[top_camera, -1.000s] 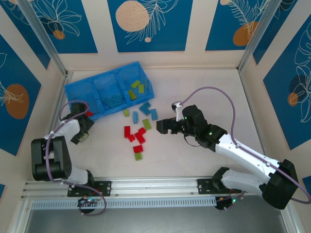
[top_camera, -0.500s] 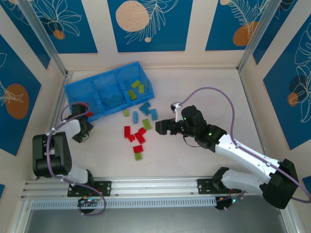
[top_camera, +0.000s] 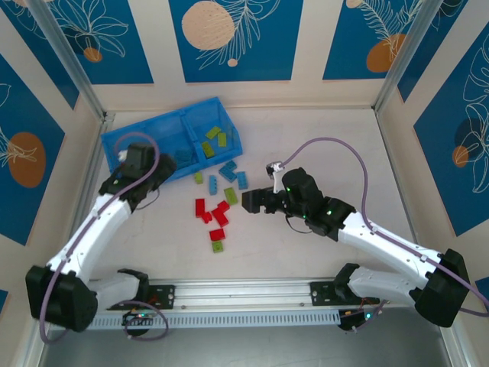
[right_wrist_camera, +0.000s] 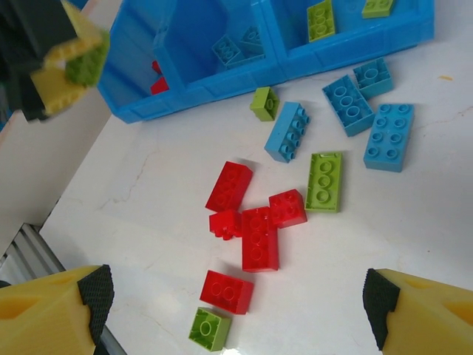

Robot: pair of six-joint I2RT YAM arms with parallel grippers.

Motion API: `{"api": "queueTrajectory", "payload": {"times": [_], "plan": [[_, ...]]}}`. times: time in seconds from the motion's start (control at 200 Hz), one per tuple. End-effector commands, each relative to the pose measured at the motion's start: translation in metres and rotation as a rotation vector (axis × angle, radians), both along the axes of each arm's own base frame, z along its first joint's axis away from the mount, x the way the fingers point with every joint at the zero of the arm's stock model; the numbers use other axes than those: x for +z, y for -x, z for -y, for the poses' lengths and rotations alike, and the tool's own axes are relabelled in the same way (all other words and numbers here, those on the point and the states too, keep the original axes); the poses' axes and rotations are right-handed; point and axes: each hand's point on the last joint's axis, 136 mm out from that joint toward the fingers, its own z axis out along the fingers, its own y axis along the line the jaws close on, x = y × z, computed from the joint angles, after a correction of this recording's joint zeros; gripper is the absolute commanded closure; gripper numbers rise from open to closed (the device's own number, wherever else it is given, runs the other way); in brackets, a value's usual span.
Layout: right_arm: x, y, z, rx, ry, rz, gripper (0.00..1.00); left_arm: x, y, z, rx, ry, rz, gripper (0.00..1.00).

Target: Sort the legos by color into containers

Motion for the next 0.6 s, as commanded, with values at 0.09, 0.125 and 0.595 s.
{"api": "queueTrajectory", "payload": {"times": [0.09,0.125,0.595], "plan": [[0.010,-0.014,-0.001,-0.065,-0.002,0.016,0.10,0.018,-0.088,0.054,-0.165,-0.384,0.087,0.50],[0.008,-0.014,-0.002,-0.063,0.000,0.008,0.10,0.016,-0.108,0.062,-0.182,-0.418,0.094,0.50],[-0.005,-0.015,0.001,-0.078,0.042,-0.027,0.10,0.016,-0.210,0.095,-0.262,-0.431,0.027,0.15]]}}
